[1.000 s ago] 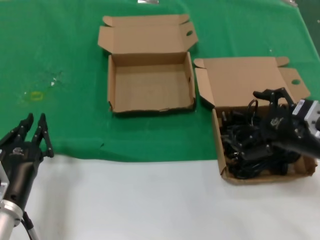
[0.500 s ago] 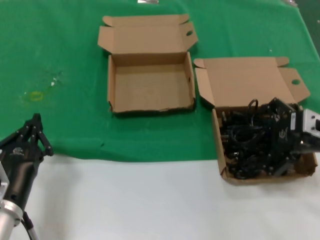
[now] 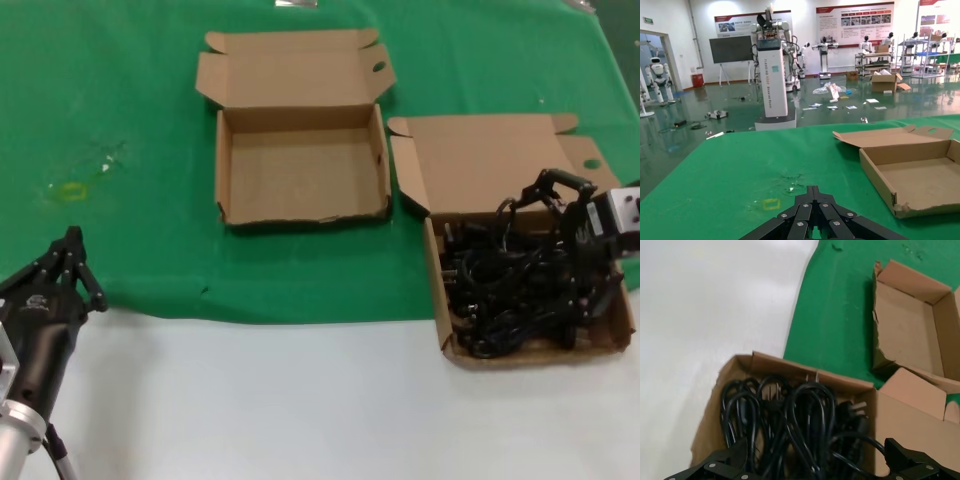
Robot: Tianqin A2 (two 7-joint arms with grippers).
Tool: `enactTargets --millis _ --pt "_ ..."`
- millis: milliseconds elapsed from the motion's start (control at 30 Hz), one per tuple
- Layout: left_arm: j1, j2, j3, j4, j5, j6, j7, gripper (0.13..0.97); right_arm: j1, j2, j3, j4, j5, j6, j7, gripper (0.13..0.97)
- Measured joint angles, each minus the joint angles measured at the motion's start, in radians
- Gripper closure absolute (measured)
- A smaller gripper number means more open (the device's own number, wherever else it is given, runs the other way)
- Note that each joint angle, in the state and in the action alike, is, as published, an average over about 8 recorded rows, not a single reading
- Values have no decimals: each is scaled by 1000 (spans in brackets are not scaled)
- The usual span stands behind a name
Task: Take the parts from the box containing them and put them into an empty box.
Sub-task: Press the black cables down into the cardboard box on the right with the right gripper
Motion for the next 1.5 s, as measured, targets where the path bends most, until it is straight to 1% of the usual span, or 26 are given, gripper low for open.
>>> enactTargets --millis 233,500,800,1067,1200,1467,1500 --pt "0 0 0 0 0 0 0 953 67 -47 -10 -84 -51 -36 -59 129" --pt "0 0 0 0 0 0 0 953 66 -64 0 -114 -74 -36 -81 129" --pt "0 0 0 0 0 0 0 953 65 -67 11 -139 -99 -26 -82 173" --pt "0 0 0 0 0 0 0 953 64 -69 18 -144 -116 -21 -70 288" --pt "0 0 0 0 0 0 0 953 63 -72 21 -148 -120 -20 -69 288" --pt "0 0 0 0 0 0 0 953 66 -80 29 -165 -123 -16 -78 475" --pt "0 0 0 0 0 0 0 953 66 -80 29 -167 -123 -15 -79 475"
